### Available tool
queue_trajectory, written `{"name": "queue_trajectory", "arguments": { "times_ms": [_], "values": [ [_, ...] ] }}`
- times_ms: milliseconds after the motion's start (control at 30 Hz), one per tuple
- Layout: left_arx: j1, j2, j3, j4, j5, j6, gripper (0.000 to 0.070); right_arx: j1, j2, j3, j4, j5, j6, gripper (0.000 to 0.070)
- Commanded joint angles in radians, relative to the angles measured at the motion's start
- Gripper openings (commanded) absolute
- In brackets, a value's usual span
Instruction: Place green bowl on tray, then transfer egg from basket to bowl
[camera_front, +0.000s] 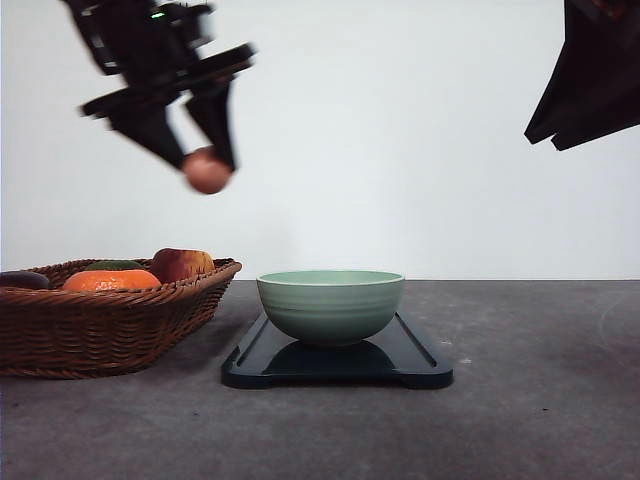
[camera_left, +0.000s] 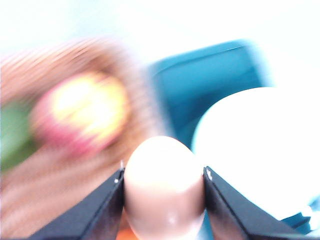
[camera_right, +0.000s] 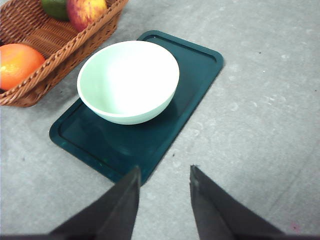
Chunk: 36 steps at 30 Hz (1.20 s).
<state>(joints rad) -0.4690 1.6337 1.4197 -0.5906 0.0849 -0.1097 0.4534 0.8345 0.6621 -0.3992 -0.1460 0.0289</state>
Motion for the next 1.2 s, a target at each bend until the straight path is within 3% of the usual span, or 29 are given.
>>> {"name": "queue_trajectory", "arguments": {
  "times_ms": [0, 467, 1167],
  "values": [
    [-0.033, 0.038, 0.023, 0.050, 0.005, 0.028, 0.0228, 0.007, 0.007, 0.005, 0.010, 0.001, -0.010, 0.0195],
    [-0.167, 0.239, 0.023, 0.269, -0.018, 0.028, 0.0228, 0.007, 0.007, 0.005, 0.009, 0.001, -0.010, 0.0195],
    [-0.182, 0.371, 0.023, 0.298, -0.037, 0.027, 0.0229, 0.007, 0.007, 0.005, 0.009, 0.001, -0.007, 0.0195]
  ]
}}
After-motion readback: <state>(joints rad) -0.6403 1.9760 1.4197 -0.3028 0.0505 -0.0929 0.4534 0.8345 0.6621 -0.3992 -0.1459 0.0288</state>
